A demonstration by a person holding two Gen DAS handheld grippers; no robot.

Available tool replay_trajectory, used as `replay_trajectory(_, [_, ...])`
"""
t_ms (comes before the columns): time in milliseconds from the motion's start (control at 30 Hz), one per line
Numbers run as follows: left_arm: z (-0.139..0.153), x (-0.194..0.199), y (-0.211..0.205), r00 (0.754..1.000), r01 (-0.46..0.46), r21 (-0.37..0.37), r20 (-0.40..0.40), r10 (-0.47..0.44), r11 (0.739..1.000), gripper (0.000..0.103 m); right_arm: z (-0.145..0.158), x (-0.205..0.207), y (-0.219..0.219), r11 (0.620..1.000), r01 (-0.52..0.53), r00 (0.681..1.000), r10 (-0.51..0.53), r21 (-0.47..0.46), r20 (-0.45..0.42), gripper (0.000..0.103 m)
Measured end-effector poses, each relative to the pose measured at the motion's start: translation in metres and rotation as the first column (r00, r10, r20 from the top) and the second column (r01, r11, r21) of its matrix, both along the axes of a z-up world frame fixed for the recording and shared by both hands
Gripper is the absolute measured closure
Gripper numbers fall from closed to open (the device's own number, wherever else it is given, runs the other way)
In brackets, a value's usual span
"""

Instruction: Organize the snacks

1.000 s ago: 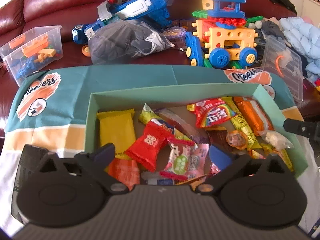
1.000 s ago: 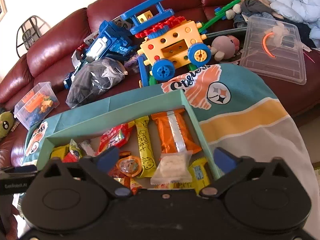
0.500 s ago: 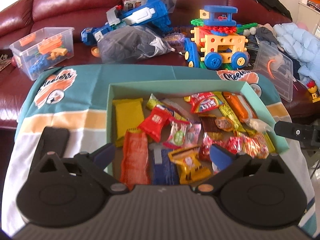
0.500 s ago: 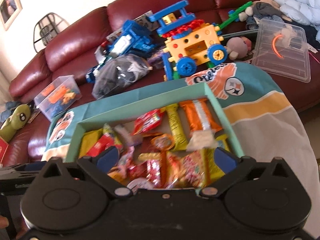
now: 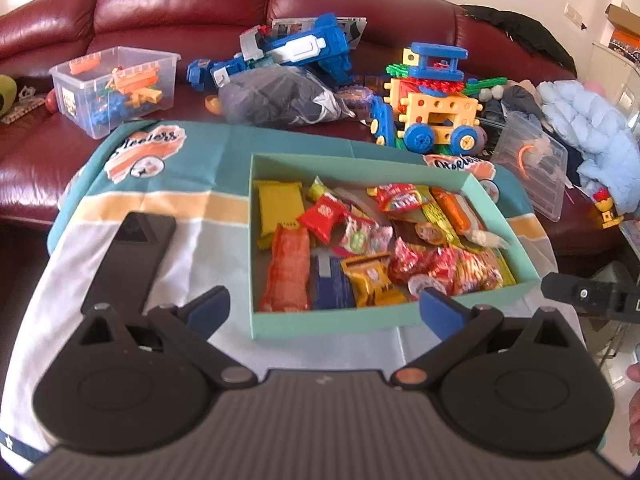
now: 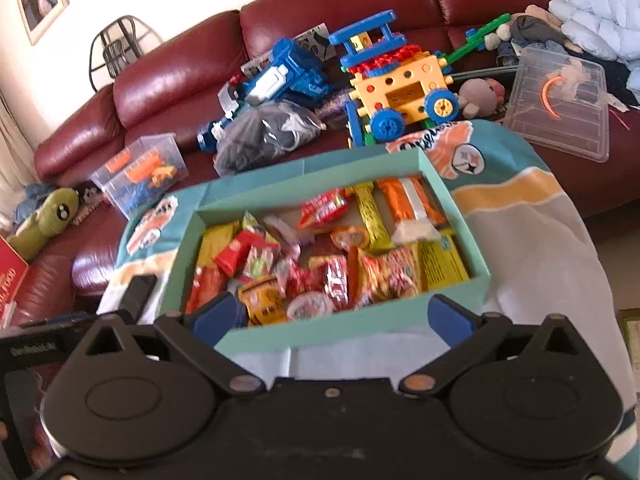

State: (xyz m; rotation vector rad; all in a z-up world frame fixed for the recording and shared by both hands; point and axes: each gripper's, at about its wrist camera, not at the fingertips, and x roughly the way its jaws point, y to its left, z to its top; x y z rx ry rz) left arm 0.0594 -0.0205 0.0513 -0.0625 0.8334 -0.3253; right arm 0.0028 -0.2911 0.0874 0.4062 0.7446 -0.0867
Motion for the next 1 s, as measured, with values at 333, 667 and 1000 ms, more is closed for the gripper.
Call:
replay_trajectory(333, [-0.020,-0.022,0.006,0.999,-0.018,0.034,-0.029,0.019,0.999,0.000,-0.010,-0.022,0.004,1.000,0.007,0.999,-0.007,-0.006,-0.036,0.000])
replay_trajectory(667, [-0.039,-0.024,0.014,0.996,-0.080,0.105,-0.043,0.084,0.991,0.000,-0.030,-0.027,0.004,0.999,0.036,0.996,-0.038,-0.023,-0.081,0.000])
replay_trajectory(1000, [-0.051,-0.016,0.019,0.991,-0.111,0.172,-0.059,0.122,0.979,0.000,-0.047,-0.026,0.006,0.996,0.033,0.991,-0.044,-0.087,-0.128,0.000])
